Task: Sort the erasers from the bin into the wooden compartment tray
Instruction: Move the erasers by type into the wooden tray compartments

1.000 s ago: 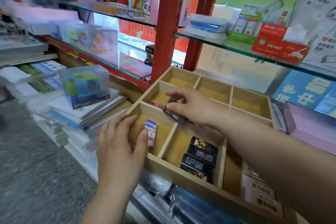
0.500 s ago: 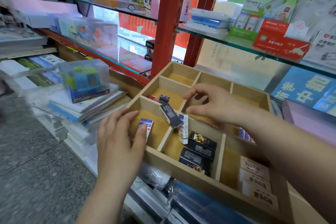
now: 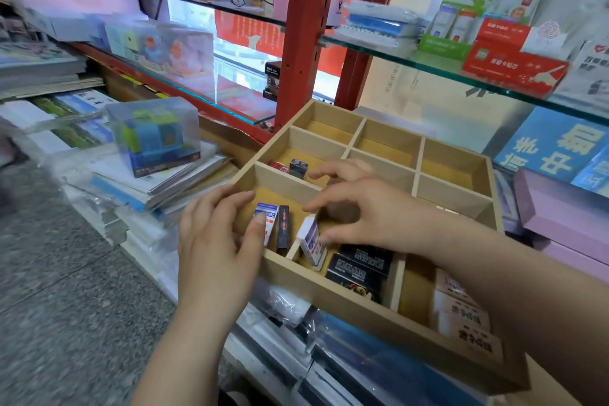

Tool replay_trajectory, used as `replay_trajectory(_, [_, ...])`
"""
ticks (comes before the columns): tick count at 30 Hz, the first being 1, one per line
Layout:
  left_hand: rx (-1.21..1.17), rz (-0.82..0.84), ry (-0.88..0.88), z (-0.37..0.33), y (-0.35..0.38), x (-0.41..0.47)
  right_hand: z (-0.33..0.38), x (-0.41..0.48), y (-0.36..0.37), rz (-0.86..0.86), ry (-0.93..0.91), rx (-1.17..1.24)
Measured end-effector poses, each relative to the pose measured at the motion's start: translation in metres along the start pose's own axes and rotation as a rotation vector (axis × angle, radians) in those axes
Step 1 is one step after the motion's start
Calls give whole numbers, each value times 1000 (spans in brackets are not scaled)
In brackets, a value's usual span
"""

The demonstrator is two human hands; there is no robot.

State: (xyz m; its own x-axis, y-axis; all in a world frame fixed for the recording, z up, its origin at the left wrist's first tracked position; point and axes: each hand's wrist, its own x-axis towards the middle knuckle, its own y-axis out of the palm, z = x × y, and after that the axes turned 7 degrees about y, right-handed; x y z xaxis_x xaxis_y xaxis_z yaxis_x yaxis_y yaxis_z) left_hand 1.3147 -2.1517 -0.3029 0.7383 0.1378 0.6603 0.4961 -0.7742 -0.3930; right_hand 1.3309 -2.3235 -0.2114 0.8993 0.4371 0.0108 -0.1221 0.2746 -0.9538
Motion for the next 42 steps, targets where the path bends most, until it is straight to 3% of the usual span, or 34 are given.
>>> replay_trajectory(6, [-2,-4,-12,0,0,0,1,1,12,23,-34,174])
replay_trajectory(10, [77,7,-27,-4,1,-1,2,-6,-3,42,111,520])
replay_trajectory(12, [117,10,-7,-10,3,-3,-7,-15,-20,-59,183,621])
replay_trajectory(16, [82,82,169,-31,9,-13,-48,-35,-51,-268,375,387])
replay_trajectory(21, [113,213,317,-47,22,-24,-85,-67,-61,-149,610,215])
replay_trajectory(28, [134,211,328,-50,21,-24,-91,-72,-49,26,579,179])
replay_trajectory(31, [143,189,330,-52,21,-23,-92,-72,-43,22,537,176])
replay_trajectory(36, [122,138,358,-51,23,-23,-96,-71,-42,70,493,-35])
replay_trajectory(38, [91,118,352,-47,22,-22,-93,-64,-45,50,483,1])
replay_trajectory(42, [47,33,244,-34,14,-16,-66,-35,-50,-149,341,49])
